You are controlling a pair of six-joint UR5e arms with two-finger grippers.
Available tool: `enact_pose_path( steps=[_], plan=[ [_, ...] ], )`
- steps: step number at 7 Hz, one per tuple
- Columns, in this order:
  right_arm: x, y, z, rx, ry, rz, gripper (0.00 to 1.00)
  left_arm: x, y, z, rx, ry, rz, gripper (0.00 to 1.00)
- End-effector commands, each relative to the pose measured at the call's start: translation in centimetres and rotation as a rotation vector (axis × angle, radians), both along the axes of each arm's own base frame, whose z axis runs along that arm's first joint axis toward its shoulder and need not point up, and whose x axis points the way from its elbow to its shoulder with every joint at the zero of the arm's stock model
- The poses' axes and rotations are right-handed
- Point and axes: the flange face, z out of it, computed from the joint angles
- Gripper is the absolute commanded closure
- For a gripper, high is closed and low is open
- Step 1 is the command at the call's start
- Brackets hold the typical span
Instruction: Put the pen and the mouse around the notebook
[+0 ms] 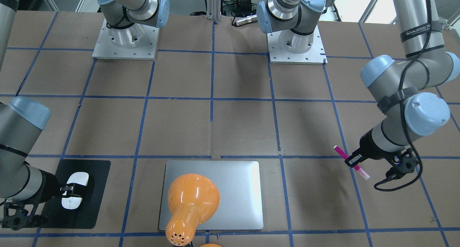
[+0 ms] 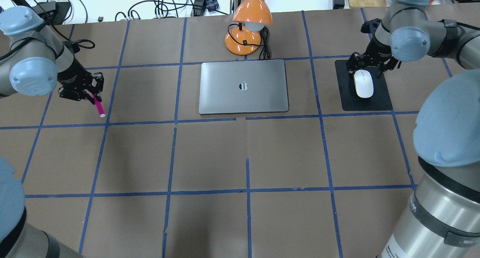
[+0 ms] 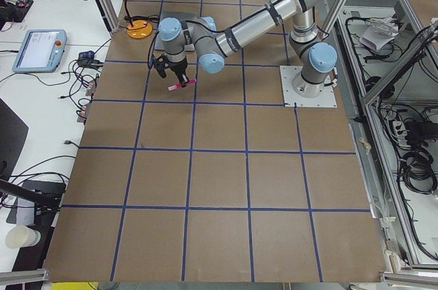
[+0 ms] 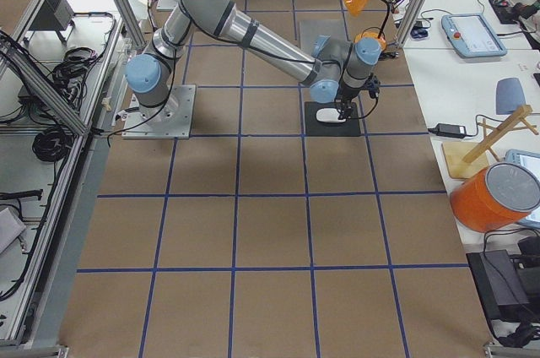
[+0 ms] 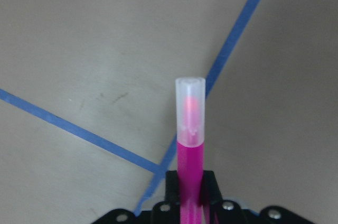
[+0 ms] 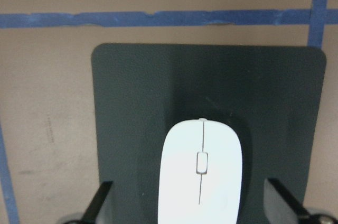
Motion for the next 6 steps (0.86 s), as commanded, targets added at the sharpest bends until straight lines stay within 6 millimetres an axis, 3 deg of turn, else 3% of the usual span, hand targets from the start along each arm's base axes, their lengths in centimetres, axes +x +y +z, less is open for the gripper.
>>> enact_pose_path(
  steps=[1, 3, 4, 5, 6],
  plan=[
    [2.8, 1.4, 10.7, -0.001, 0.003, 0.036, 0.0, -10.6, 0.7, 0.1, -0.009, 0.002, 0.166, 1.0],
    [11.3, 7.8, 19.5, -0.026, 0.008, 0.149, 0.0, -21.4, 2.7, -1.3, -0.005, -0.003, 0.403, 1.0],
    [12.8, 11.5, 22.2, -0.048, 0.005, 0.167, 0.0, -25.6, 3.7, -1.3, -0.043, 0.008, 0.424, 1.0],
    [15.2, 16.3, 23.3, -0.033, 0.004, 0.16, 0.0, -28.8, 5.0, -1.6, -0.037, 0.009, 0.464, 1.0],
    [15.7, 17.2, 21.3, -0.059, 0.011, 0.126, 0.0, -31.6, 6.4, -2.0, -0.03, 0.006, 0.491, 1.0]
  ],
)
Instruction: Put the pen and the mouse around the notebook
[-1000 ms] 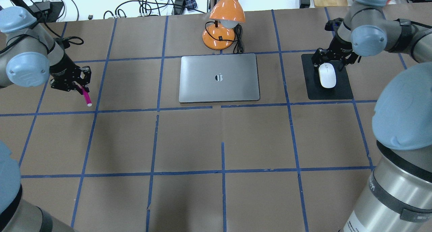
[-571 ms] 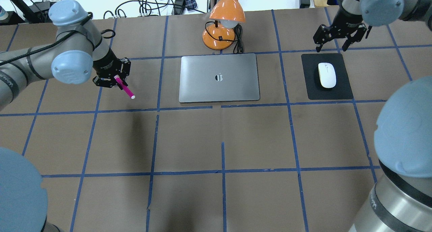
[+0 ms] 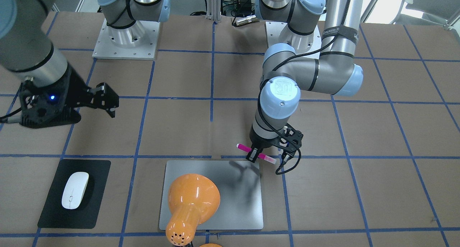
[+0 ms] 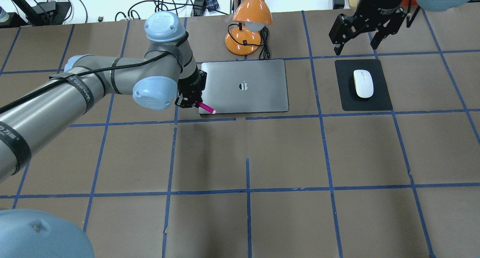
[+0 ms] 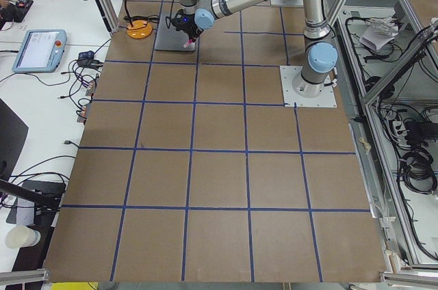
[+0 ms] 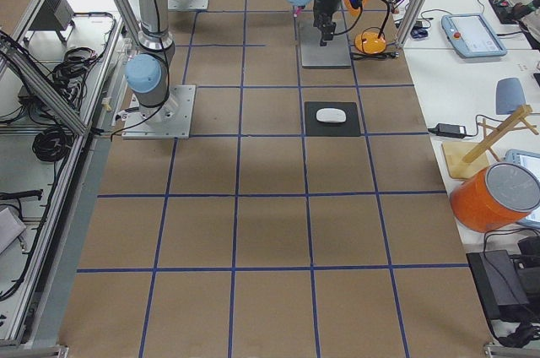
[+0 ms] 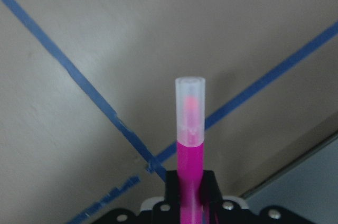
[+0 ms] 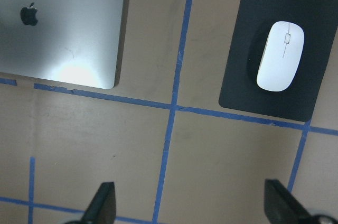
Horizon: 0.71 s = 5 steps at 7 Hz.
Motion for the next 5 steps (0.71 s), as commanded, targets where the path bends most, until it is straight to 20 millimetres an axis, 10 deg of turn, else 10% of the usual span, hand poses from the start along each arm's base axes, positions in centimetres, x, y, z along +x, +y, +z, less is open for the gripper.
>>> enact_pose_path(
  steps=[1, 5],
  plan=[
    [1.4, 1.8, -0.1, -0.118, 0.005, -0.027, 0.0, -5.7, 2.7, -1.0, 0.015, -0.002, 0.098, 1.0],
    [2.8, 0.5, -0.7, 0.019, 0.012, -0.115, 0.0, -9.1, 6.5, -3.6, 0.095, 0.023, 0.24, 1.0]
  ],
)
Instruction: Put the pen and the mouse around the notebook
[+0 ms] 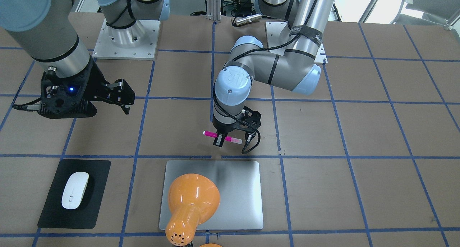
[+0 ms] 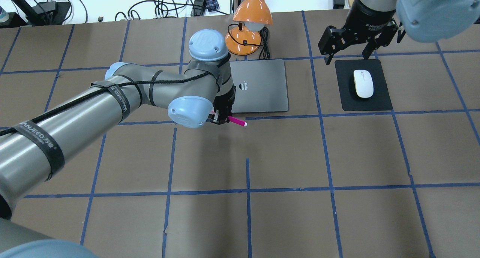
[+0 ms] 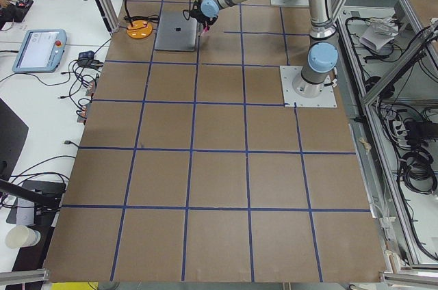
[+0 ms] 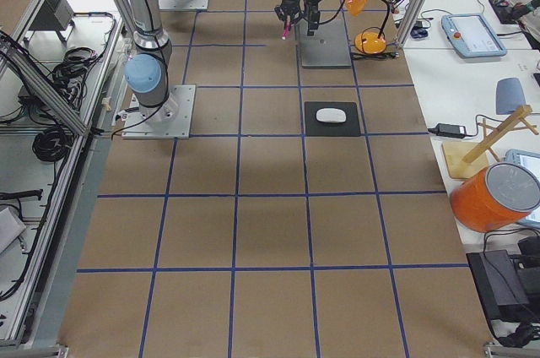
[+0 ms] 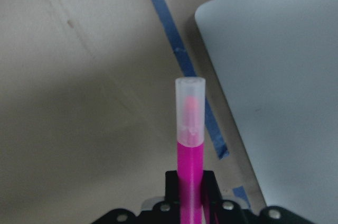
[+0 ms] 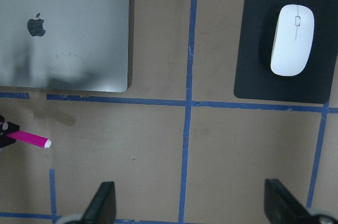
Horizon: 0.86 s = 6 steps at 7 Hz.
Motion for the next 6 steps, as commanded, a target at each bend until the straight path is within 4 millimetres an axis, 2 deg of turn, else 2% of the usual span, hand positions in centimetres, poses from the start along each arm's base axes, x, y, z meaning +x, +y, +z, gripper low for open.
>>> enact_pose_path(
  steps=[1, 5, 6],
  plan=[
    [0.4, -0.4, -0.7, 0.019, -0.002, -0.013, 0.0, -1.3, 1.4, -1.0, 0.023, -0.01, 0.073, 1.0],
    [0.2, -0.3, -1.0, 0.032, 0.007, 0.003, 0.0, -1.9, 1.3, -2.5, 0.056, 0.028, 0.111, 1.0],
    [-0.2, -0.1, -1.0, 0.031, 0.06, 0.008, 0.0, -1.9, 1.3, -3.1, 0.066, 0.024, 0.112, 1.0]
  ],
)
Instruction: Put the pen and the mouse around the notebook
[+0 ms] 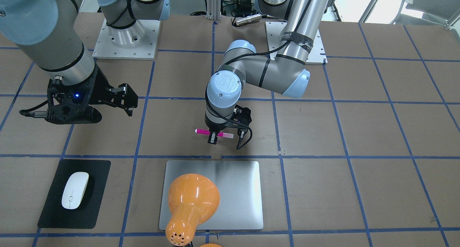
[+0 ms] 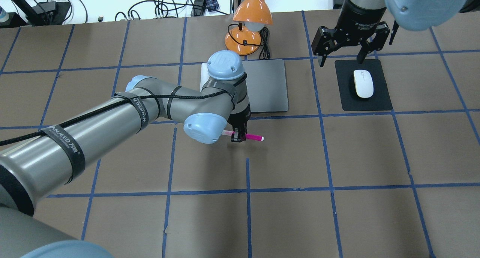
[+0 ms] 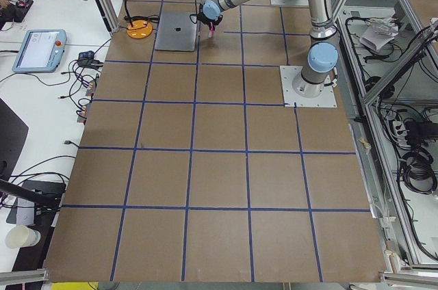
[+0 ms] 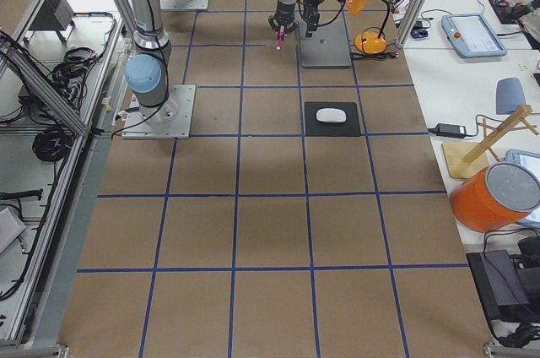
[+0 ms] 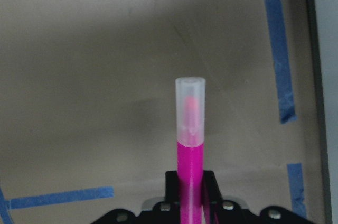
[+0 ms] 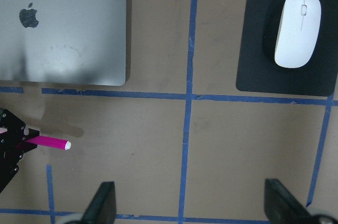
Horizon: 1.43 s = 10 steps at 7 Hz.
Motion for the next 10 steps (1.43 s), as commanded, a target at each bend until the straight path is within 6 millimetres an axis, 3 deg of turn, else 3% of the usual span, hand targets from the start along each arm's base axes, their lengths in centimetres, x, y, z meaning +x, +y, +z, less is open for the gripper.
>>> enact_pose_path(
  steps=[1, 2, 4, 5, 7, 10],
  plan=[
    [-0.4, 0.6, -0.3, 0.006, 0.049, 0.006, 0.0, -0.1, 0.0, -0.8, 0.014, 0.002, 0.001, 1.0],
    [-0.3, 0.6, 0.1, -0.001, 0.038, -0.003, 0.0, -0.2, -0.2, -0.5, 0.007, 0.005, -0.003, 0.89],
    [-0.3, 0.8, -0.4, 0.008, 0.036, -0.003, 0.0, -0.2, -0.2, -0.5, 0.009, 0.005, -0.011, 0.24],
    [-0.3, 0.7, -0.5, 0.011, 0.036, -0.006, 0.0, -0.1, -0.5, -0.5, 0.006, 0.011, -0.021, 0.0],
    [-0.3, 0.7, -0.4, 0.006, 0.035, -0.007, 0.0, 1.9, -1.9, 1.6, -0.053, 0.041, -0.23, 0.0],
    [-0.3, 0.8, -0.4, 0.008, 0.038, -0.007, 0.0, 9.1, -5.4, 5.7, -0.146, 0.071, -0.496, 0.0]
  ],
)
